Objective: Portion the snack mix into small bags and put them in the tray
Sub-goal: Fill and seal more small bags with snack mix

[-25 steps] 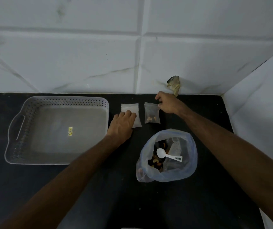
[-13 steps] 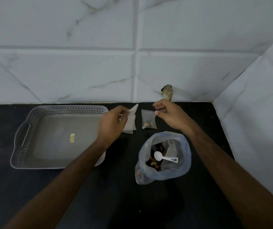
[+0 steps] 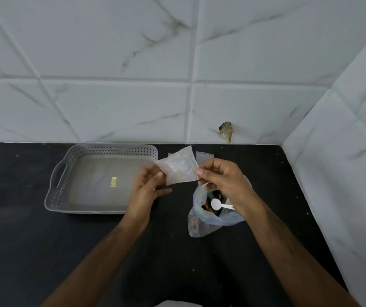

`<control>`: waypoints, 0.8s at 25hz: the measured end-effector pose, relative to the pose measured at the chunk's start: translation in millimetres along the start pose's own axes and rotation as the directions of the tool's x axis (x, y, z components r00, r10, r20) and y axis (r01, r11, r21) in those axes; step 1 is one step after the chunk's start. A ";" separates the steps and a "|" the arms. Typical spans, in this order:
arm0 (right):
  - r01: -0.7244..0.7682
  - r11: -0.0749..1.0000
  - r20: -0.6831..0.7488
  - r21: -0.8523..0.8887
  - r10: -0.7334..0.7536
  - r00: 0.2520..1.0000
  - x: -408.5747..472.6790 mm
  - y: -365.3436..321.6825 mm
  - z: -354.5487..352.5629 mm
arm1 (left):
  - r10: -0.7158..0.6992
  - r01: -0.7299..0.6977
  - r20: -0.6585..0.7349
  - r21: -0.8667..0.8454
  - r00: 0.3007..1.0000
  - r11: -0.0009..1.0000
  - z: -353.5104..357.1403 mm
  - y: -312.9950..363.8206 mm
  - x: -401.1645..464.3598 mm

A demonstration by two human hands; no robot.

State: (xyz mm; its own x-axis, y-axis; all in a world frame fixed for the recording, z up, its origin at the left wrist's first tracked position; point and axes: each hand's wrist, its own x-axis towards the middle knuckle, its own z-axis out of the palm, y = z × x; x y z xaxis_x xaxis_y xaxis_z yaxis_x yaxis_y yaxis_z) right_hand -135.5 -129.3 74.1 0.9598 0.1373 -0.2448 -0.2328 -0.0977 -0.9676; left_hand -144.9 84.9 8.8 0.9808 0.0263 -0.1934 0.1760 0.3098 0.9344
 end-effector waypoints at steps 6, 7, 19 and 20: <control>0.087 0.969 -0.091 -0.231 -0.111 0.990 -25.7 12.0 21.0 | 0.501 -0.550 0.340 0.752 0.796 0.363 3.8 25.3 -34.4; 0.139 0.955 -0.090 -0.261 -0.168 0.982 -28.9 13.5 25.5 | 0.415 -0.508 0.319 0.697 0.852 0.507 10.9 26.7 -35.5; 0.281 0.897 -0.077 -0.342 -0.325 0.943 -40.1 8.6 32.2 | 0.120 -0.166 0.211 0.219 0.970 0.961 28.3 25.8 -27.2; 0.273 0.906 -0.087 -0.323 -0.315 0.945 -40.1 7.7 31.7 | 0.123 -0.169 0.209 0.220 0.970 0.961 28.0 25.2 -26.8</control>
State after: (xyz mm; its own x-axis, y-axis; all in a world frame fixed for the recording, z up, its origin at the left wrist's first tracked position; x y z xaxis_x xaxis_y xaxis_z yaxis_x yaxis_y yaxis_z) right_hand -180.8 -104.2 74.5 0.9940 0.0749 0.0793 0.1015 -0.3690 -0.9239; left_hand -164.4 65.3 45.9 0.9908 -0.1347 -0.0105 0.0219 0.0836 0.9963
